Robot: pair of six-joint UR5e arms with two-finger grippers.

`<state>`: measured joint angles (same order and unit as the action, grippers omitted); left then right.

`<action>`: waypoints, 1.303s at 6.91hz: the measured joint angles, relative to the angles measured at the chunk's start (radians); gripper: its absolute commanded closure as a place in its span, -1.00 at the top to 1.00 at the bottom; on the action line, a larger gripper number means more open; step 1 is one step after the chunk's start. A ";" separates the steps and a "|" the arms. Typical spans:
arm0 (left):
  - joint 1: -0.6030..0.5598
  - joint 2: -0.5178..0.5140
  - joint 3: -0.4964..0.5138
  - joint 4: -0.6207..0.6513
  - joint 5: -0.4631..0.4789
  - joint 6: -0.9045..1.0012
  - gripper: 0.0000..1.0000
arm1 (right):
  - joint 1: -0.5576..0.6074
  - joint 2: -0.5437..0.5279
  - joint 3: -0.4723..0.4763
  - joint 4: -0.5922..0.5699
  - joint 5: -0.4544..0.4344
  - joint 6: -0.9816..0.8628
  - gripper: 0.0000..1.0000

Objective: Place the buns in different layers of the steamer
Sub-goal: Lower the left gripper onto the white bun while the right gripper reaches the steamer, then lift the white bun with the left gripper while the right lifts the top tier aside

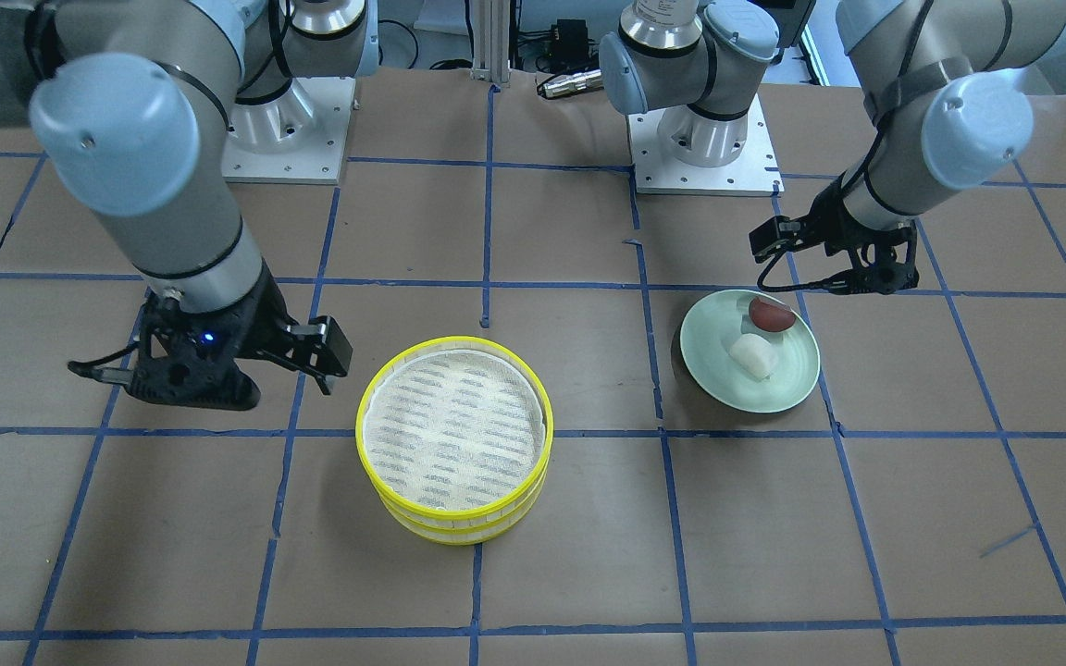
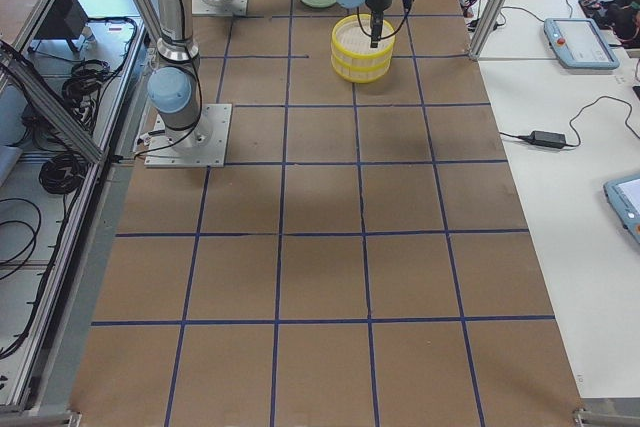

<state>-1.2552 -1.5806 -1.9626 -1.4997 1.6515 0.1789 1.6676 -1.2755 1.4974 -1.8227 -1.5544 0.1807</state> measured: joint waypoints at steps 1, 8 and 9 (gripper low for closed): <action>0.011 -0.083 -0.025 0.091 0.000 0.014 0.98 | 0.025 0.040 0.013 -0.037 0.001 0.035 1.00; -0.023 -0.261 0.001 0.317 -0.098 0.019 0.21 | 0.051 0.100 0.148 -0.187 0.005 0.103 -0.77; -0.023 -0.276 -0.013 0.316 -0.097 0.023 -0.46 | 0.051 0.101 0.162 -0.218 0.005 0.104 -0.77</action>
<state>-1.2780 -1.8567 -1.9760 -1.1837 1.5546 0.2016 1.7182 -1.1742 1.6594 -2.0406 -1.5492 0.2851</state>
